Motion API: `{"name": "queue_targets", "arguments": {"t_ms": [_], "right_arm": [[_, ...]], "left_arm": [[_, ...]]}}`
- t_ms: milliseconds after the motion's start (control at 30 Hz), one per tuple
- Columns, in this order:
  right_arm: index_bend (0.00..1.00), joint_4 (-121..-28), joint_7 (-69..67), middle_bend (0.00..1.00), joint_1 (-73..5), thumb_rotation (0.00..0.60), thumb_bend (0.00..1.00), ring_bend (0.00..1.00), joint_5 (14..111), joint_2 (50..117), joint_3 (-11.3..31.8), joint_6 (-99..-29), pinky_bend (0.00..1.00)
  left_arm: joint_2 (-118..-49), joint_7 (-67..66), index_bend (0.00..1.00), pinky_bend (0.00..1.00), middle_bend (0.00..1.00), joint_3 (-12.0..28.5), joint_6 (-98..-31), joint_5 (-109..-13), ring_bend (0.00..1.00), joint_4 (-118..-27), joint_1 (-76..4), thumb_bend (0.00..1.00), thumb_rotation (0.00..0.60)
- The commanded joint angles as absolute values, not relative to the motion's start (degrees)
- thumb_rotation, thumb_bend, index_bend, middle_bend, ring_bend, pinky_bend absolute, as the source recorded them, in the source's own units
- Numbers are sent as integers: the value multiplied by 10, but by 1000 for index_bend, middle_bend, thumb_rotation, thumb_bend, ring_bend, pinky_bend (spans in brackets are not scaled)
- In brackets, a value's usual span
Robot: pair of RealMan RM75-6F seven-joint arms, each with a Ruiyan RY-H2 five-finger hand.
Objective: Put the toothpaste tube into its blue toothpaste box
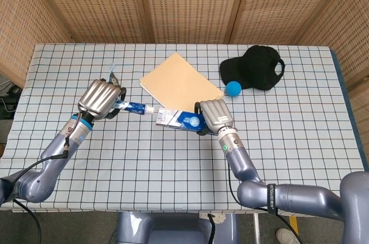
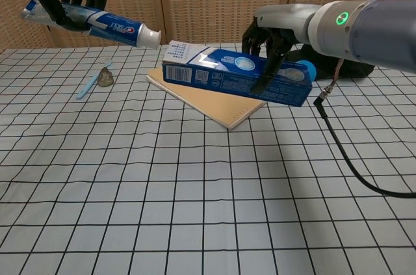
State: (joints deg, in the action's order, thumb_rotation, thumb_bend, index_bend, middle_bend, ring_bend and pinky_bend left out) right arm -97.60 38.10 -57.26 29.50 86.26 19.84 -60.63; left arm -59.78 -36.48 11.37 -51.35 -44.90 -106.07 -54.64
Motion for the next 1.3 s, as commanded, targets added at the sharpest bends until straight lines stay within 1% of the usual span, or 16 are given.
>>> {"name": "queue_targets", "arguments": {"t_ms": [33, 300, 733, 933, 1100, 1300], "right_arm": [[724, -976, 378, 551, -575, 600, 235, 583, 294, 862, 197, -608, 653], [724, -980, 372, 551, -579, 600, 235, 583, 294, 857, 191, -613, 653], [724, -985, 353, 551, -582, 600, 235, 583, 293, 854, 185, -612, 653], [724, -994, 329, 551, -580, 600, 235, 583, 292, 852, 191, -605, 653], [725, -1002, 298, 551, -576, 600, 235, 584, 288, 847, 202, -592, 653], [725, -1004, 245, 551, -566, 600, 236, 584, 295, 843, 217, -577, 655]], "left_arm": [[-595, -362, 858, 416, 535, 109, -513, -452, 471, -1058, -548, 617, 600], [-607, -364, 859, 416, 535, 94, -510, -446, 471, -1049, -559, 617, 600], [-632, -361, 859, 416, 535, 86, -524, -444, 471, -1043, -572, 617, 600], [-648, -358, 858, 416, 535, 88, -529, -447, 471, -1037, -580, 617, 600], [-662, -361, 858, 416, 535, 99, -541, -456, 471, -1030, -592, 617, 600], [-660, -400, 845, 412, 533, 109, -541, -458, 471, -1029, -623, 616, 600]]}}
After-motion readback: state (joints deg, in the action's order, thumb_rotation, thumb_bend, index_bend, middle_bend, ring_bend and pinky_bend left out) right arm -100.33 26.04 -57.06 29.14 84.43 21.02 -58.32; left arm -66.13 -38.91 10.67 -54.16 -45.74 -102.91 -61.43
